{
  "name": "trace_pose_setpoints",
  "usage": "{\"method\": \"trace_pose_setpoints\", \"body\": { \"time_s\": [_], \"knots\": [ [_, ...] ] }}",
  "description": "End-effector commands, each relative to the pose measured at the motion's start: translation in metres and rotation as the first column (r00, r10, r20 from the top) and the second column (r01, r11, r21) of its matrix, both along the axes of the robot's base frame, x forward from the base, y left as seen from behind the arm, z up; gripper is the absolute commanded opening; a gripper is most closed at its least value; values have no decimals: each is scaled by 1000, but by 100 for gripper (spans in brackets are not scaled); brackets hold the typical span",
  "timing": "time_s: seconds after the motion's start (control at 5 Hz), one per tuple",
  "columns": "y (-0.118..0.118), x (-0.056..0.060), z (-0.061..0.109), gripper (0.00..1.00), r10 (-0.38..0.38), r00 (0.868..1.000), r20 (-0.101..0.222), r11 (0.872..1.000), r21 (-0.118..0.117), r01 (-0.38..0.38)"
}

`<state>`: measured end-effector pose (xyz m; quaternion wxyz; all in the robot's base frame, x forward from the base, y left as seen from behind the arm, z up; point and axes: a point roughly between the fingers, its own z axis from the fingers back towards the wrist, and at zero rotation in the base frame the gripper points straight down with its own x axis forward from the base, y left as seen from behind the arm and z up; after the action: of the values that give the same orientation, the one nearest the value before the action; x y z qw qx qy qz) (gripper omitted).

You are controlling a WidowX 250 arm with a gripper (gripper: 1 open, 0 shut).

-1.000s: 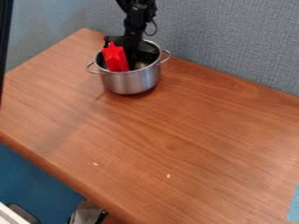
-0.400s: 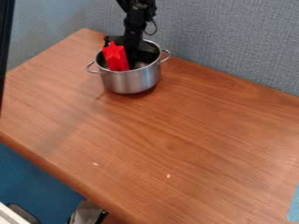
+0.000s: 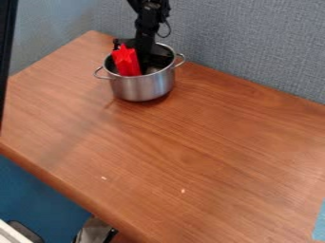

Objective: Put the red object in the metal pot

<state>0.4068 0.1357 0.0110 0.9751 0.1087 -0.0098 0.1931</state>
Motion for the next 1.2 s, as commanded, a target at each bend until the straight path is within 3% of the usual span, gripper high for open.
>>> {"method": "trace_pose_setpoints", "body": {
  "time_s": [0.0,1.0],
  "knots": [
    [16,-9,-10,0,49,999,-23,999,-13,-50],
    [12,-6,-10,0,46,998,-36,999,-12,-46]
  ]
}}
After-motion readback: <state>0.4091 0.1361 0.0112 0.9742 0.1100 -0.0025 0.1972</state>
